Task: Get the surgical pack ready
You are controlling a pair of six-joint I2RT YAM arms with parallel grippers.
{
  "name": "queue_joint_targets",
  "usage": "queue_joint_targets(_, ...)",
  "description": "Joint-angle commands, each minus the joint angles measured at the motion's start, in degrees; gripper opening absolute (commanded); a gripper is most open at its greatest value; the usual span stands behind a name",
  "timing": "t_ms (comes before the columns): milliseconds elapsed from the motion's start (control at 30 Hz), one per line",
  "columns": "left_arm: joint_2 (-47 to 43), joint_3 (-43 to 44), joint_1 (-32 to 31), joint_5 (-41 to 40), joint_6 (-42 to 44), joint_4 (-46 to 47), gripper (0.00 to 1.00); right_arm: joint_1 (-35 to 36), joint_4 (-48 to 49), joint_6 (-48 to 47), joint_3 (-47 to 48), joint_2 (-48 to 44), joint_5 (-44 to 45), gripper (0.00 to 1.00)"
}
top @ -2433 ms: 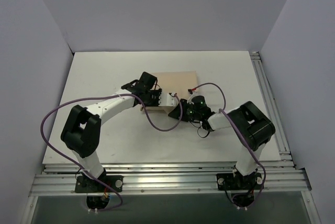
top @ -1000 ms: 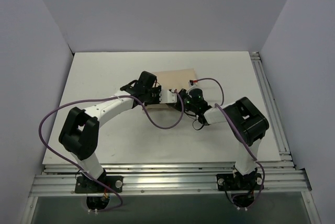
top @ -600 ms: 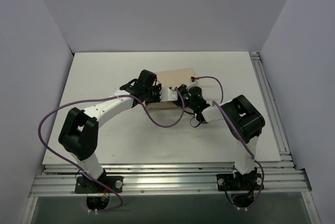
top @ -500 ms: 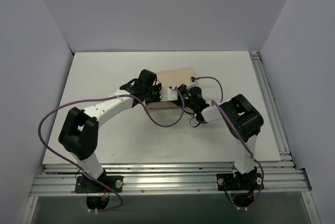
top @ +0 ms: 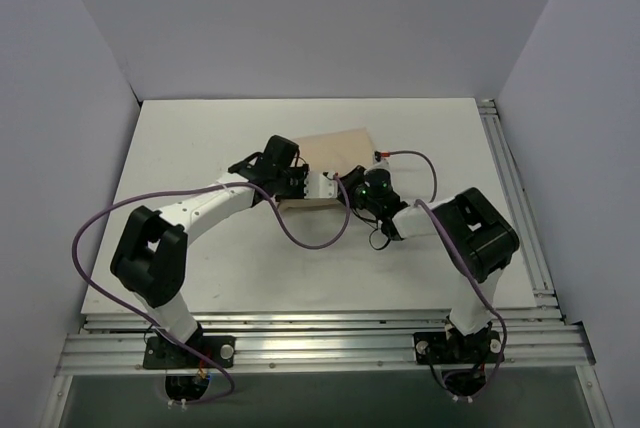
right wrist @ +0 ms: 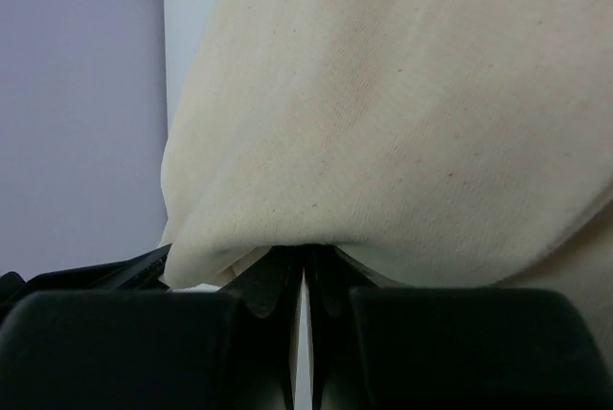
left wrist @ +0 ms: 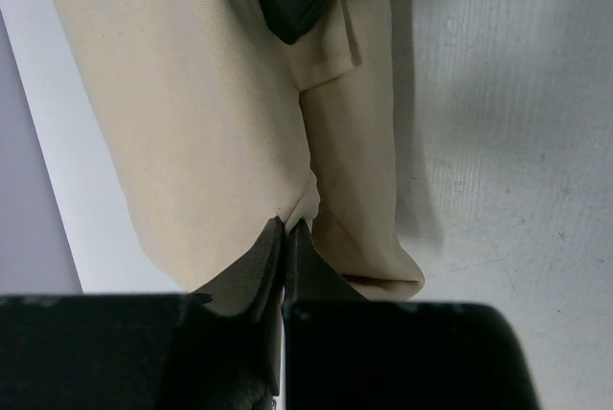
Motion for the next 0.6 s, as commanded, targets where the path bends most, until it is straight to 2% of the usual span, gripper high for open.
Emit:
queue_joint_targets(0,-2.79,-1.45,-0.61,2.6,4.1,-2.77,0.02,-0.38,-1.67,-1.59,-1.65,-2.06,1.94,0.0)
queue_joint_targets(133,-2.87,-2.15,-0.79,2.6,3.93,-1.02,0.06,-0.29,4.21,0.95,-2.09,2.84,-0.34,0.0)
queue_joint_targets(233,-2.87,-0.84,-1.05,2.52,3.32,-3.02,0.41,0.06,4.93,1.49,-0.95,3.92,-1.15,0.0)
queue_joint_targets(267,-2.87,0.91,-0.97,2.69,2.71,-3.99,0.49,0.15,4.23,1.22,-0.86,3.66,-1.15,0.0)
queue_joint_targets(300,-2.79,2.14,-1.05,2.95,0.18,-4.87,0.61,0.41,3.7,0.87,-0.95,3.31,-1.06,0.0)
queue_joint_targets(367,-2.44,6.95,-1.05,4.53,-5.0,-7.25,0.65,0.5,2.12,0.43,-1.3,1.73,-0.45,0.0)
queue_joint_targets(467,-1.91,11.11,-1.23,6.64,-10.11,-8.66,0.65,0.41,1.76,0.87,-3.05,-0.21,0.08,0.0)
queue_joint_targets(567,-0.42,10.6,-2.89,6.3,-12.07,-6.3,0.68,0.41,1.67,1.4,-4.2,-1.53,0.17,0.0)
